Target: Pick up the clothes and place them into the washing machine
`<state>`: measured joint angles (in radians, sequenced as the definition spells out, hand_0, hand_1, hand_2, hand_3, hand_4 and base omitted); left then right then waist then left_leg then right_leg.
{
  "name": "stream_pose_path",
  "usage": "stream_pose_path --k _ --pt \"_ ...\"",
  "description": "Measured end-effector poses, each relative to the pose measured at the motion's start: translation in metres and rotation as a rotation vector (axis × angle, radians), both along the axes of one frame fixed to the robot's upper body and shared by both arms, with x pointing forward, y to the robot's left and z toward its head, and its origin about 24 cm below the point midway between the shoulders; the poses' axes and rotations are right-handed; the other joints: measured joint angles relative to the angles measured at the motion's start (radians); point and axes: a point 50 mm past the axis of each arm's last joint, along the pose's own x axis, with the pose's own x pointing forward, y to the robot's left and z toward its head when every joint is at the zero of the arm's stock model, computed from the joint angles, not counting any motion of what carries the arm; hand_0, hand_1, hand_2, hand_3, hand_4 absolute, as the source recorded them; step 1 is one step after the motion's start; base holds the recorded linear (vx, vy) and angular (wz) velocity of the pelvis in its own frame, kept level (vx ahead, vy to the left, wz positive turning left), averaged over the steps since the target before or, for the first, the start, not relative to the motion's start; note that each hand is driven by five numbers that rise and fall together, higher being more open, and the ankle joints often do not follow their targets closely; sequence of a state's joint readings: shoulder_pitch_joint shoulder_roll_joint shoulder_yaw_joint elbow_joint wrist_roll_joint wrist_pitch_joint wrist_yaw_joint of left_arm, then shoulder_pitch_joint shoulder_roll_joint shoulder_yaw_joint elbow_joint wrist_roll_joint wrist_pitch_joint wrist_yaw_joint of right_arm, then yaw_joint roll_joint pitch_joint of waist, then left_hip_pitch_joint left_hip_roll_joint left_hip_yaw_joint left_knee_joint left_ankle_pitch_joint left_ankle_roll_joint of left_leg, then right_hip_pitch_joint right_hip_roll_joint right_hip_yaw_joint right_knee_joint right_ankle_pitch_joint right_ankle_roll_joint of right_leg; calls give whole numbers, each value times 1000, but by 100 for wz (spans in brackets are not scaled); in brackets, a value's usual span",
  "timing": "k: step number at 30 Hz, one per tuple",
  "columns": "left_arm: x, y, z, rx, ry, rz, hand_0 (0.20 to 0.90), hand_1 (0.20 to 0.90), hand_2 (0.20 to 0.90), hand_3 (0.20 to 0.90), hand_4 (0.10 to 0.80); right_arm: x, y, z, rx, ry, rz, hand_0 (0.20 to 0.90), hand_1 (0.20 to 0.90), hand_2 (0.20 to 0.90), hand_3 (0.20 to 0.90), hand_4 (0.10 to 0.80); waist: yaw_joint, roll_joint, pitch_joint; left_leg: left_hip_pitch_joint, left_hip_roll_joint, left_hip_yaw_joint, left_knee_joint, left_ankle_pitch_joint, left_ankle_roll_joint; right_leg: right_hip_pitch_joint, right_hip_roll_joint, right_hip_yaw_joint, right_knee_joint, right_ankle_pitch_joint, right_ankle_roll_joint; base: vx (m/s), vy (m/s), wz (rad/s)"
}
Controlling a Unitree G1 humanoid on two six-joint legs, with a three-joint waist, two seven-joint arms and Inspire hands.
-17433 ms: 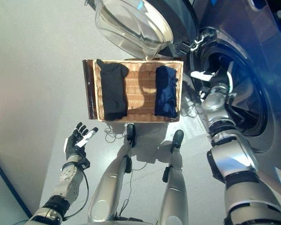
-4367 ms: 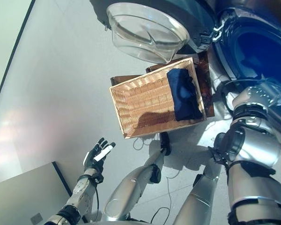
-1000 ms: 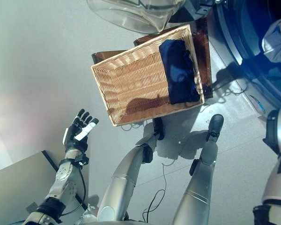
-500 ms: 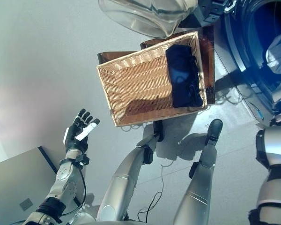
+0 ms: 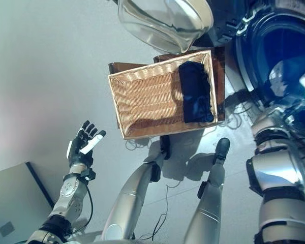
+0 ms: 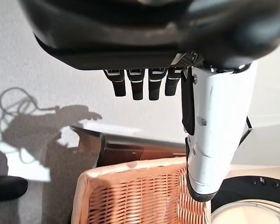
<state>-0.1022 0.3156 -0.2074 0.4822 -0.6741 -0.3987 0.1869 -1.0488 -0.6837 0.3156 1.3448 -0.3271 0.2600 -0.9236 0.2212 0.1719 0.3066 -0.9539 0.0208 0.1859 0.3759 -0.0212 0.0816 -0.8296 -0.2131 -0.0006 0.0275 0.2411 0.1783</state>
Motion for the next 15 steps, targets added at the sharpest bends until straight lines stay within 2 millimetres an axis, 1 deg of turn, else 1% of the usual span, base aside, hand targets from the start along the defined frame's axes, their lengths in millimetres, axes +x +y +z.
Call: stream_pose_path --k 1,3,4,5,8,9,10,12,15 --pt "0 0 0 1 1 2 900 900 900 900 800 1 5 -8 13 11 15 900 900 900 900 800 -8 -5 0 4 1 -2 0 0 0 13 1 -8 -10 5 -5 -7 -26 5" --pt "0 1 0 5 5 17 900 900 900 900 800 3 17 -27 38 43 51 900 900 900 900 800 -10 -21 -8 11 1 -2 -3 0 0 22 0 -12 -18 9 -6 0 0 0" --pt "0 2 0 7 5 19 900 900 900 900 800 4 21 -33 47 49 67 900 900 900 900 800 -13 -25 -8 15 1 -2 -4 0 0 23 1 -13 -17 10 -7 0 0 0" --pt "0 2 -1 6 7 21 900 900 900 900 800 5 28 -43 59 62 99 900 900 900 900 800 -14 -28 -8 22 2 -2 -4 0 0 31 1 -14 -18 12 -9 0 0 0" --pt "-2 2 -4 13 23 26 900 900 900 900 800 4 39 -64 98 98 138 900 900 900 900 800 -17 -32 -7 43 2 -3 -5 -2 0 53 2 -16 -21 15 -12 0 -34 -3" --pt "-3 5 -6 15 34 38 900 900 900 900 800 3 44 -73 123 99 168 900 900 900 900 800 -16 -41 -6 54 2 -2 -5 -4 -1 62 2 -17 -20 15 -12 8 -13 -4" --pt "-3 5 -7 16 39 44 900 900 900 900 800 3 47 -75 136 88 186 900 900 900 900 800 -18 -43 -6 58 2 -2 -5 -4 -1 67 2 -18 -22 15 -12 11 -34 -1" --pt "-6 10 -9 16 50 65 900 900 900 900 800 2 54 -80 169 34 255 900 900 900 900 800 -24 -59 -6 60 4 -3 2 -4 -2 77 3 -17 -32 6 -23 7 -36 1" --pt "-11 15 -15 21 75 88 900 900 900 900 800 2 61 -88 203 29 282 900 900 900 900 800 -41 -79 -8 65 3 -7 5 -4 -2 91 2 -25 -41 4 -24 3 -17 2"
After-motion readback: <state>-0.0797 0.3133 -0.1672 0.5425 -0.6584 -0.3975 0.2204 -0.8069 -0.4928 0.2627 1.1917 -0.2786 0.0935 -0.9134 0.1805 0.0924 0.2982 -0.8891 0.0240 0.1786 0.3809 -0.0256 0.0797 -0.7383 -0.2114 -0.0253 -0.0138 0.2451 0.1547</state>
